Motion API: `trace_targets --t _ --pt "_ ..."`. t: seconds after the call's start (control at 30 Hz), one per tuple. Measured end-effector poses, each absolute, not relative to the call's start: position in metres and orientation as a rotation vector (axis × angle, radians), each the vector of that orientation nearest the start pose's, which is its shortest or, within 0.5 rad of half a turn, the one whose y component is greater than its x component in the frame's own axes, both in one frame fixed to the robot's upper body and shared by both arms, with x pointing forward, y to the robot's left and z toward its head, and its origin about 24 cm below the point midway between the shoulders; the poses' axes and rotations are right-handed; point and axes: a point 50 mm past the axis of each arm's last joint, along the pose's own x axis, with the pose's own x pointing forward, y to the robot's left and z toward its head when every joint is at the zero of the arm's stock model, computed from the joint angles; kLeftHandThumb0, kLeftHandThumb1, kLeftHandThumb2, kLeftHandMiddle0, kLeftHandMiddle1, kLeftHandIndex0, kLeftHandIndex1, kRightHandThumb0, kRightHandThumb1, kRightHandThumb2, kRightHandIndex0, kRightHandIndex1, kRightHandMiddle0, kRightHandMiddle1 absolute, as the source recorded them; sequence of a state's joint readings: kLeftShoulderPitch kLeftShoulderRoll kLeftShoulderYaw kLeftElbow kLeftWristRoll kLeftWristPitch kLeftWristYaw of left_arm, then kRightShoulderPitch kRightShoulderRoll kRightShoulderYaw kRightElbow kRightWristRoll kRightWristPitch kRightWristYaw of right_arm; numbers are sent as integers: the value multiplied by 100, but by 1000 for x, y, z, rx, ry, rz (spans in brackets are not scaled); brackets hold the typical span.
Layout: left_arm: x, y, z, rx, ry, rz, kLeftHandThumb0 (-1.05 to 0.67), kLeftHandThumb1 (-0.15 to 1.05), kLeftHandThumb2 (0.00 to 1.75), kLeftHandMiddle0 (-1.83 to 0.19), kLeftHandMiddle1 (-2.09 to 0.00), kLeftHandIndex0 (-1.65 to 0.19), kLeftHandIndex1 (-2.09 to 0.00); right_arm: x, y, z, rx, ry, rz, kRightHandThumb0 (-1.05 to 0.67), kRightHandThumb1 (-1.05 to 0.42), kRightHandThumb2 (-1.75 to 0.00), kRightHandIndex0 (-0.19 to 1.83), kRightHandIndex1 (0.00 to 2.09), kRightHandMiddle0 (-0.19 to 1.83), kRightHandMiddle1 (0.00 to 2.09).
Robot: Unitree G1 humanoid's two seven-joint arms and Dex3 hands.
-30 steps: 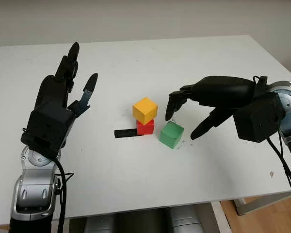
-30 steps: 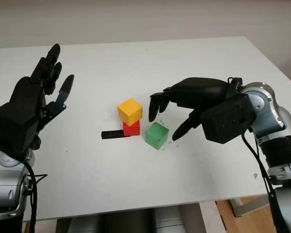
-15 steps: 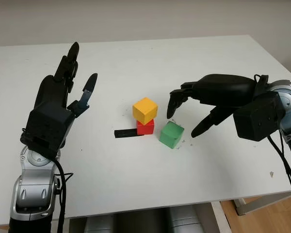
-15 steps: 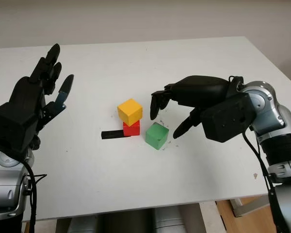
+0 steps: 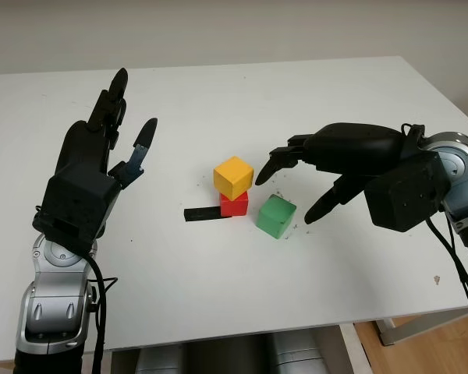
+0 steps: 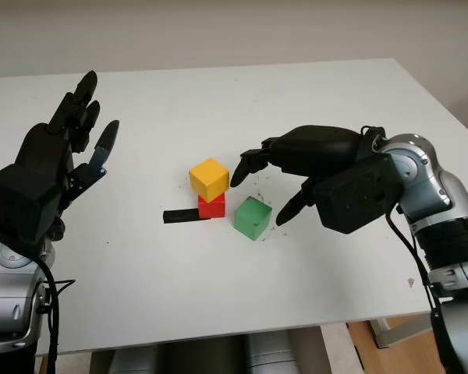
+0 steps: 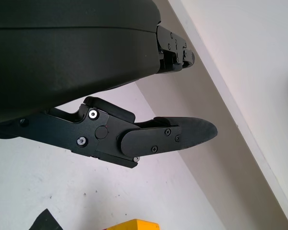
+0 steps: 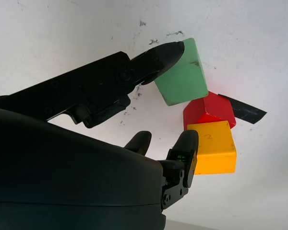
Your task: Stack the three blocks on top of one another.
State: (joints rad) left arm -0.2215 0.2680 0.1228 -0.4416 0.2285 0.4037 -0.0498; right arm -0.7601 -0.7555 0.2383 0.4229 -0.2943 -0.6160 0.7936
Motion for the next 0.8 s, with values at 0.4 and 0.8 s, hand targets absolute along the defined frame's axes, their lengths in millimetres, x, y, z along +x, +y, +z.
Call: trace_targets --t 0.4,0.8 --pt "267 202 176 458 -262 157 -64 105 49 -14 -6 -10 -7 332 -187 194 -1398 -359 931 -56 -82 -5 24 80 21 83" --pt "267 202 176 455 -265 155 -63 105 48 -13 -5 -10 -6 334 -185 183 -1386 -328 959 -55 -85 -6 17 94 11 96"
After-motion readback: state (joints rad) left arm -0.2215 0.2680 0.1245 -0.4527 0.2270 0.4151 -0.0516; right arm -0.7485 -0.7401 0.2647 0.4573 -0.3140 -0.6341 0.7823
